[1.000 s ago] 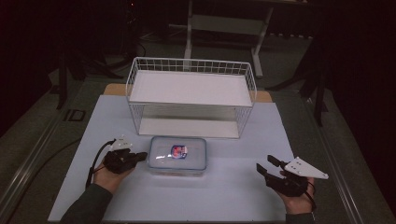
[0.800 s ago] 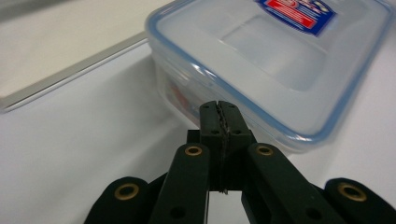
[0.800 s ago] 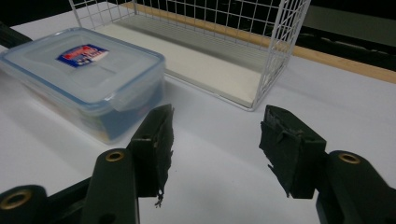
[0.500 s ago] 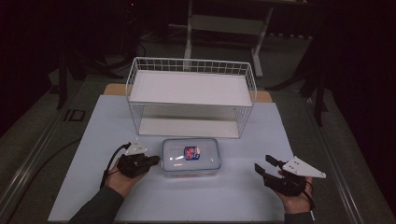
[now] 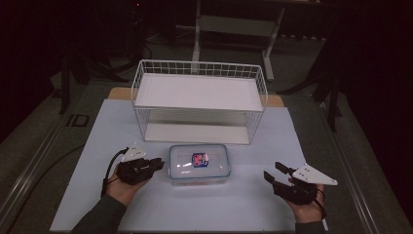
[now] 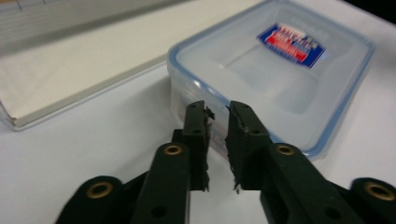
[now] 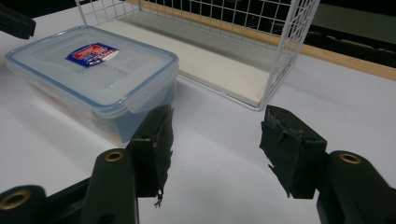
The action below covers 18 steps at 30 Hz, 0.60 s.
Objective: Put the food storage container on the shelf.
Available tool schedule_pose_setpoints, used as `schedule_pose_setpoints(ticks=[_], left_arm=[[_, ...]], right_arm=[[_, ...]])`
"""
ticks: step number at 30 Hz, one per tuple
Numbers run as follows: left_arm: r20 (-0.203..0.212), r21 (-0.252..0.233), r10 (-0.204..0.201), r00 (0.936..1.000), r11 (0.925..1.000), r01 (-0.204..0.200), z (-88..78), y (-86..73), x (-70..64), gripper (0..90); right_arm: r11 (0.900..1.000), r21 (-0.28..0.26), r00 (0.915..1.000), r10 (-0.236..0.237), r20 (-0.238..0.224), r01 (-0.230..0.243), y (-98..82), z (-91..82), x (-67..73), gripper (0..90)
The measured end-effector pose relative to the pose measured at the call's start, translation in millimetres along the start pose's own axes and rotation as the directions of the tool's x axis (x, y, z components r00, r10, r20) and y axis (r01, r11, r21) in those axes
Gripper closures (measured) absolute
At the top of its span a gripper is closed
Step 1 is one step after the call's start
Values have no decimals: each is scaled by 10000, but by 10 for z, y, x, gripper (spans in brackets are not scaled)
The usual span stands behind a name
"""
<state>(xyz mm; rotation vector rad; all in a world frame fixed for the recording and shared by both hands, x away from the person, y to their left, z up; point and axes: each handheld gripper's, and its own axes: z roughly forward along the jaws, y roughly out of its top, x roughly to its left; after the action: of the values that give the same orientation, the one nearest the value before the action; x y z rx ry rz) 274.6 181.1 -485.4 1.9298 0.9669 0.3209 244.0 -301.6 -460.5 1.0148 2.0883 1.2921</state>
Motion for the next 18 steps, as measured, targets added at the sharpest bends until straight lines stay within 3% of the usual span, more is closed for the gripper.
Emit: schedule_pose_setpoints(ticks=[4, 5, 7, 13, 18], left_arm=[[11, -235, -171, 9999, 9996, 171, -18, 19, -24, 598], [-57, -307, -273, 9996, 9992, 271, -18, 31, -41, 598], [-85, -287, -293, 9995, 9992, 290, -8, 48, -66, 478], [124, -280, -564, 9983, 9980, 567, 26, 63, -116, 418], [340, -116, -806, 9962, 9966, 811, 83, 63, -114, 380]], right_arm=[[9998, -63, 9997, 169, -175, -170, 39, 37, 27, 422], [9998, -68, 9996, 189, -224, -190, 53, 51, 39, 422], [9997, 38, 9987, 253, -448, -252, 107, 123, 99, 419], [9997, 186, 9958, 147, -903, -131, 193, 231, 193, 408], [9979, 444, 9888, 522, -1400, -464, 279, 377, 245, 391]])
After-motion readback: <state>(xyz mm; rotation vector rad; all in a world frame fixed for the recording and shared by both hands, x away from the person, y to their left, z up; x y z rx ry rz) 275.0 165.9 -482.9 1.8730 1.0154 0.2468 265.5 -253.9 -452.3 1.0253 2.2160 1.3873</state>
